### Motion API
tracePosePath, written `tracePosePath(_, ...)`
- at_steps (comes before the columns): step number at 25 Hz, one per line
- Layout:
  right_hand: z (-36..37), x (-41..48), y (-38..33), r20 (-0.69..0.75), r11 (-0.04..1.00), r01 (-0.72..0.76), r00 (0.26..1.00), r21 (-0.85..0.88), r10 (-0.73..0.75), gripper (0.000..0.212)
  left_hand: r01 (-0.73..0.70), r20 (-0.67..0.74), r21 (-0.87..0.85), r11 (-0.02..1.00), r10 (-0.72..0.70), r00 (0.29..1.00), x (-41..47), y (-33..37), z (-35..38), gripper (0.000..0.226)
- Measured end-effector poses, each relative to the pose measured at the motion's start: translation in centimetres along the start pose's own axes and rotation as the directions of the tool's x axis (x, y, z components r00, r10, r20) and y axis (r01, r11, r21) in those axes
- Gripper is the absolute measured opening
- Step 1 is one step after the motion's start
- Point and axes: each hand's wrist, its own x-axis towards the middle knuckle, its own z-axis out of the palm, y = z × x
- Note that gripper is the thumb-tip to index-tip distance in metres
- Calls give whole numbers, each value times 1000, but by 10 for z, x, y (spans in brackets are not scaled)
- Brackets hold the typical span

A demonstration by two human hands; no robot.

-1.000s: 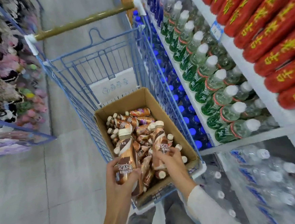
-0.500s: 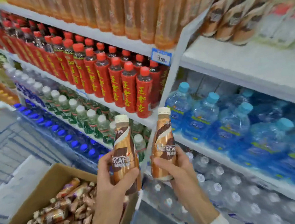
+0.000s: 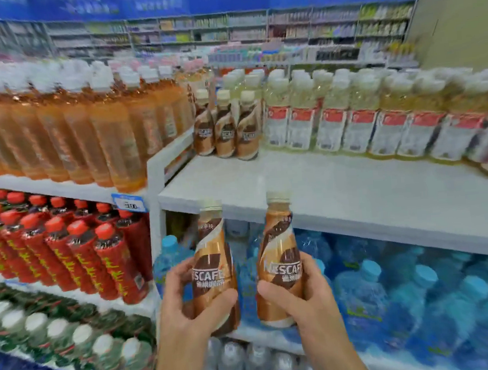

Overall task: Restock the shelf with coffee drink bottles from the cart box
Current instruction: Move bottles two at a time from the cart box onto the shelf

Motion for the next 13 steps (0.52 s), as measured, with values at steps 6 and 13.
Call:
tracePosePath(6,-18,41,-46,-57,987,156,986,-43,-158,66,-114,117,-40,993,118,986,55,26,54,71)
tracePosePath(13,-22,113,-76,-184,938,284,929,-199,-320,60,-275,279,38,961,254,926,131,45,95,63)
